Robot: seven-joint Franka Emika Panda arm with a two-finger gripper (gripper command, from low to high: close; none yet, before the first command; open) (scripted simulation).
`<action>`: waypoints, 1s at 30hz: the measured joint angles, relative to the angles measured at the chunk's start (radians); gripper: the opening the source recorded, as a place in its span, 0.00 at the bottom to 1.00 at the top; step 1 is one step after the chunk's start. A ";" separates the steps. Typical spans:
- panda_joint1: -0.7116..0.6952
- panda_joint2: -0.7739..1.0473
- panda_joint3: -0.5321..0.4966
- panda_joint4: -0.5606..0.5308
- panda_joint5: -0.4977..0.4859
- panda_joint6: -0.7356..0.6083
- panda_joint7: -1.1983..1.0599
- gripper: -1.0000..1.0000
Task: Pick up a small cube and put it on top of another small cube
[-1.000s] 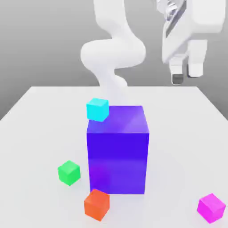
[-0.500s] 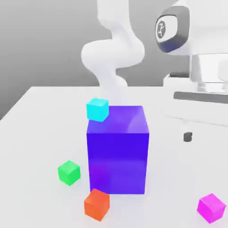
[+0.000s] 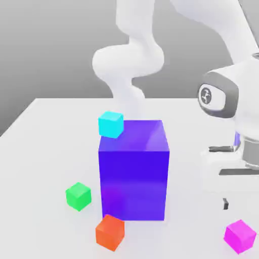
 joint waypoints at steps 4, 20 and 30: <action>-0.024 0.065 0.057 -0.001 -0.002 0.022 -0.180 0.50; -0.030 0.157 0.072 0.013 -0.016 0.083 -0.233 0.00; -0.050 -0.178 -0.127 -0.076 -0.326 -0.121 0.190 0.00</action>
